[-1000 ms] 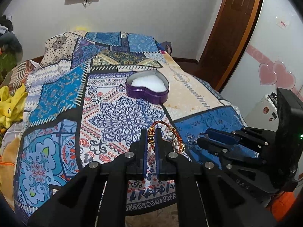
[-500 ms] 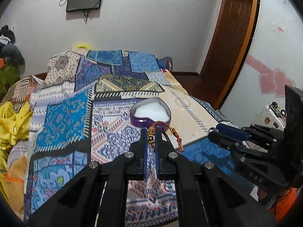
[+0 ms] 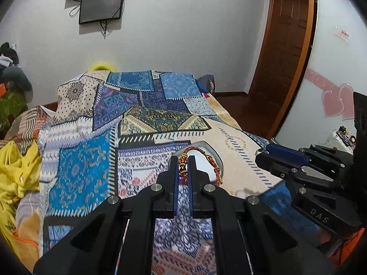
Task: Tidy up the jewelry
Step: 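Carry bracelet and ring into the purple tin and open both tools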
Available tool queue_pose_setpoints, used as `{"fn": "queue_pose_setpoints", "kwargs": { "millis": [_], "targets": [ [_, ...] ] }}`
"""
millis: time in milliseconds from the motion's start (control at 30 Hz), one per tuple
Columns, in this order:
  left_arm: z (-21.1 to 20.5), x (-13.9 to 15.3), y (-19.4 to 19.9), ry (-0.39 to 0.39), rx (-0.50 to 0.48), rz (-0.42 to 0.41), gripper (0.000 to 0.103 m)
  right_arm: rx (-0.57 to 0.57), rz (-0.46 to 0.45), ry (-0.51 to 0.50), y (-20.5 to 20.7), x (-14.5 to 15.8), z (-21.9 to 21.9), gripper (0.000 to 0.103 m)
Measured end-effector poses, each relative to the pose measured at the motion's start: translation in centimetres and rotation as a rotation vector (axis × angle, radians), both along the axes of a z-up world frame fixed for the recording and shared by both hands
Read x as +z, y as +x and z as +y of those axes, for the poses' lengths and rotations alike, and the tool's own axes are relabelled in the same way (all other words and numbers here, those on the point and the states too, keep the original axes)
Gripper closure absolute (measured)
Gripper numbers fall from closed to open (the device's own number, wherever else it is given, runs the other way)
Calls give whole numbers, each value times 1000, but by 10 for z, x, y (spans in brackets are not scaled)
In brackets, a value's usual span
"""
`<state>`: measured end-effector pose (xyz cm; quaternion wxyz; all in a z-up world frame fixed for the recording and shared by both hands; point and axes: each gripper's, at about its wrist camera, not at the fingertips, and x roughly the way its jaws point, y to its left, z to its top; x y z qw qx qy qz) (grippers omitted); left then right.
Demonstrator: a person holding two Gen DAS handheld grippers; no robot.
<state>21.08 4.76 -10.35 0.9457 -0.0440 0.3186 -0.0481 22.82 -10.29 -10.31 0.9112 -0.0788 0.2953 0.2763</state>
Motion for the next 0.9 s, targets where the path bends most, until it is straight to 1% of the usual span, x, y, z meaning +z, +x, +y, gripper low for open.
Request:
{"fn": "queue_pose_setpoints", "kwargs": {
  "millis": [200,300,400,633,900],
  "targets": [
    [1,-1,23,17,-8,-3,98,5,7,2,16,-4,5,83],
    [2,-5,35,11,-18,13,98,12,23,0,26,-8,7,83],
    [2,-12,47,10,-29,32,98,21,32,-28,35,-14,11,83],
    [5,-40,80,-9,-53,123,98,51,91,-63,52,-30,17,83],
    [8,-64,99,-38,-66,197,98,72,172,-77,70,-44,22,83]
  ]
}}
